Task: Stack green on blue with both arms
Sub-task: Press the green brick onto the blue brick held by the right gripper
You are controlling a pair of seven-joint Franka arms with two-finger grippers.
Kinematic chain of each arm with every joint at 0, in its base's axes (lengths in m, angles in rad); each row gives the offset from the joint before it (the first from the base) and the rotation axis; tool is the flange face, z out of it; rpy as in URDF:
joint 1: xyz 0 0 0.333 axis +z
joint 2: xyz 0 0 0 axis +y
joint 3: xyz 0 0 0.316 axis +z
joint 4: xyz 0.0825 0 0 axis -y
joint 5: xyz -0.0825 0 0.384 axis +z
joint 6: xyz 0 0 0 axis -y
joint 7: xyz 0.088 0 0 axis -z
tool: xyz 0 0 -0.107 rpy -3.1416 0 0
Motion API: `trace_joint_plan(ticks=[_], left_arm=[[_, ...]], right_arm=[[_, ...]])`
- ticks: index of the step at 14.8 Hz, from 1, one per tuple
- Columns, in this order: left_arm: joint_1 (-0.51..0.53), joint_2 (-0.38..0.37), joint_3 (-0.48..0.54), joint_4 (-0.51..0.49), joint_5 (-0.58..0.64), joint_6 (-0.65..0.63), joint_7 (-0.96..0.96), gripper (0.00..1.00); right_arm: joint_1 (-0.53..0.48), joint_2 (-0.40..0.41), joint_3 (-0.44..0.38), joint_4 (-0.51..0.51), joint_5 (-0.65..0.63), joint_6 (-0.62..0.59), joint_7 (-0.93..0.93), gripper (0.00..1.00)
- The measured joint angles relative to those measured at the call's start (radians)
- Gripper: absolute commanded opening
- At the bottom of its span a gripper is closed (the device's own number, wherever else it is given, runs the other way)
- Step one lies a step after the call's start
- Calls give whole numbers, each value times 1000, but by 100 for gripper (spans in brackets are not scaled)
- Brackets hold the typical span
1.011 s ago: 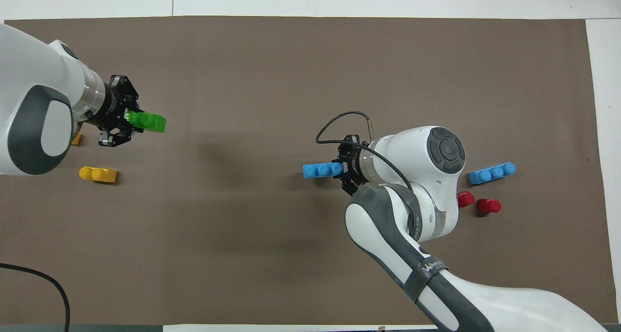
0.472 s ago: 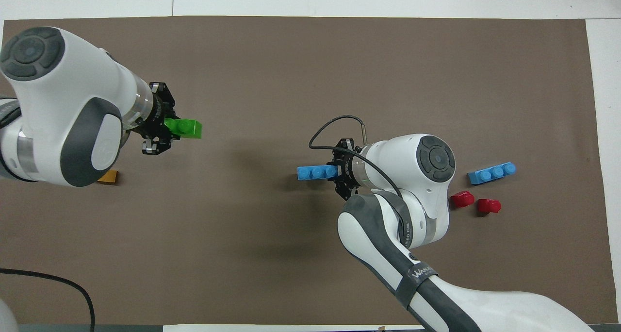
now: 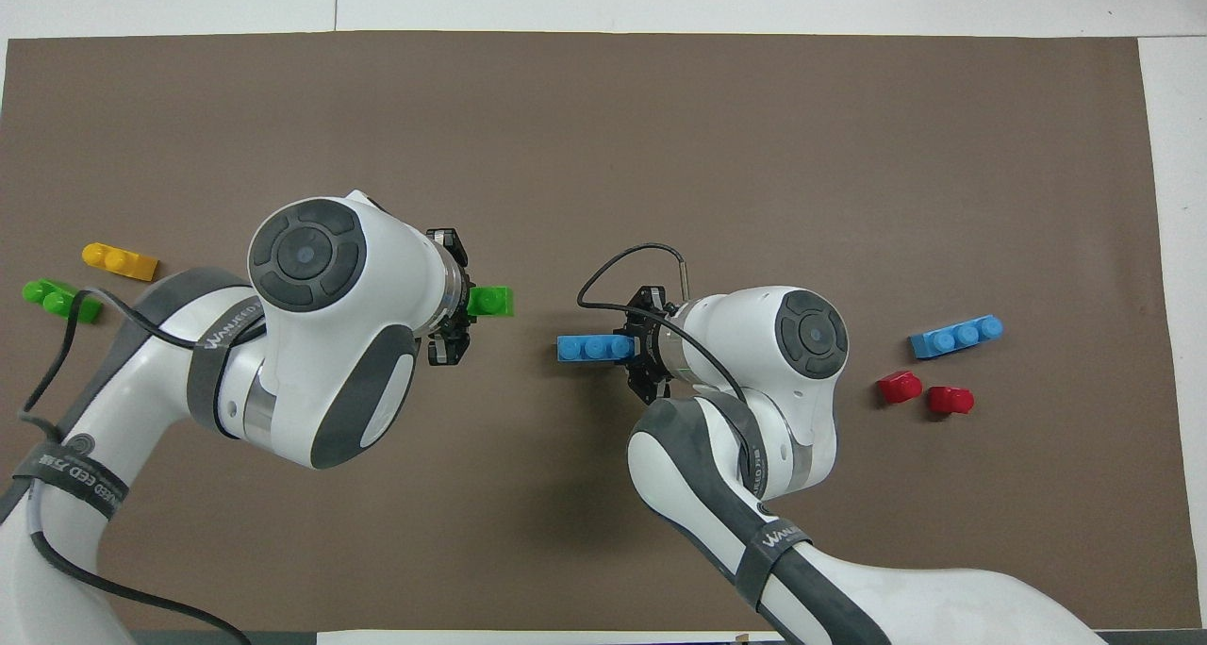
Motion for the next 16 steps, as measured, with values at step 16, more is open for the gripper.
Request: trace_joint_plan(ticks=[16], left_arm=[[-202, 38, -1, -80, 101, 185, -262, 0]], right_arm=[[0, 16, 0, -37, 0, 58, -3, 0]])
